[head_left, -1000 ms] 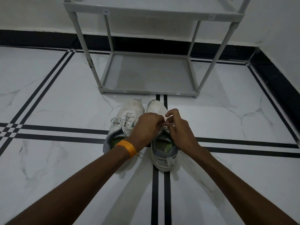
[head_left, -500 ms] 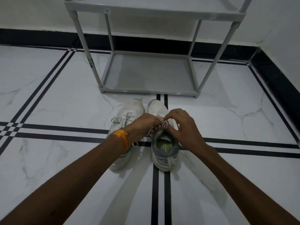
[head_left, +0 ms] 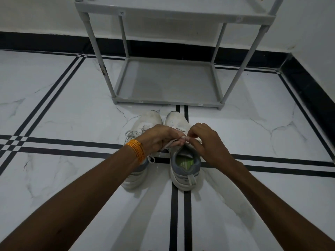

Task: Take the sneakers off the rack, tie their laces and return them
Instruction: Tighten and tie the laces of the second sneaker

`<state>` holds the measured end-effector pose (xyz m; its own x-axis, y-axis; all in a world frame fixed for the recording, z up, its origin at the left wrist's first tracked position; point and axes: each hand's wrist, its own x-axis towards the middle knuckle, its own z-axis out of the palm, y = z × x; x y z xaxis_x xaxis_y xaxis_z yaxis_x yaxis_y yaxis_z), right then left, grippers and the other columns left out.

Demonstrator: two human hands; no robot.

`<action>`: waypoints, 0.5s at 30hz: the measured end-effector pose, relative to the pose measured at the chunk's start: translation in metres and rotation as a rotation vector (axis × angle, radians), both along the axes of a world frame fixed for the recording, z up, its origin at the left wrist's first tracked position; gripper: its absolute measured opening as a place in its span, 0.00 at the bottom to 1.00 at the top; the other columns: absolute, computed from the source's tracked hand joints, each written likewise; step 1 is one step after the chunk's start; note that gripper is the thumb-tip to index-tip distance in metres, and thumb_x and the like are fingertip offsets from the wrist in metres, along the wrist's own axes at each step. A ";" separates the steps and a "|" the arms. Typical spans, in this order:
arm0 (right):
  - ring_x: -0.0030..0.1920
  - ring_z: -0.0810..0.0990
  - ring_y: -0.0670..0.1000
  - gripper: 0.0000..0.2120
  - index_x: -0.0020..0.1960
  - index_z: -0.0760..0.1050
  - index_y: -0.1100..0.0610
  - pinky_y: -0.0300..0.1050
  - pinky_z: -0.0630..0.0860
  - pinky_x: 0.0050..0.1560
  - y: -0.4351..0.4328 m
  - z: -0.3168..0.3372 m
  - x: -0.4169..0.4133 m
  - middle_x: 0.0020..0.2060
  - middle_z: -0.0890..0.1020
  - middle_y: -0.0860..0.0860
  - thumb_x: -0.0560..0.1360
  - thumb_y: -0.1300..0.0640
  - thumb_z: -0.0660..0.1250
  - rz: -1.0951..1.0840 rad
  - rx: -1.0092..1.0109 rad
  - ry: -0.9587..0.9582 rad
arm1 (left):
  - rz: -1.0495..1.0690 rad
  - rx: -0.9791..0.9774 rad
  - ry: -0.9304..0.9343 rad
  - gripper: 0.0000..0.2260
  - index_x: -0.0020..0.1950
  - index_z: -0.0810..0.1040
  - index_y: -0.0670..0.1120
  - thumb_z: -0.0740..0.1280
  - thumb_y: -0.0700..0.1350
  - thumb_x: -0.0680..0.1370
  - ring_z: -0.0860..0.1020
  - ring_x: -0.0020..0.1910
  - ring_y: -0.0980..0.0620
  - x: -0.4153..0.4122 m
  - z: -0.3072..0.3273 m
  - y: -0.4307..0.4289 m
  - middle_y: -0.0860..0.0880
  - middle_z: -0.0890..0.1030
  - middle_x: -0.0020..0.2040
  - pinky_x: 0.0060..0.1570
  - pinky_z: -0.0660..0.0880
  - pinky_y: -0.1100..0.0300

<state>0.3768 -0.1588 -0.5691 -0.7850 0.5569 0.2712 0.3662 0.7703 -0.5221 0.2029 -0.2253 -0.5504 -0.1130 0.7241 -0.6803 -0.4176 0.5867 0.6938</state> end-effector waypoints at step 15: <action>0.37 0.73 0.50 0.08 0.40 0.72 0.59 0.46 0.72 0.39 -0.007 -0.029 0.027 0.35 0.76 0.53 0.76 0.58 0.65 -0.396 -0.760 0.101 | -0.348 0.284 1.360 0.06 0.44 0.86 0.46 0.71 0.39 0.69 0.82 0.44 0.47 0.003 -0.018 -0.017 0.47 0.87 0.42 0.49 0.78 0.56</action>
<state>0.4039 -0.1656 -0.5982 -0.4871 0.8431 -0.2280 0.4578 0.0241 -0.8887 0.2055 -0.2425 -0.5689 -0.3388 0.9407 -0.0196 0.7882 0.2951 0.5401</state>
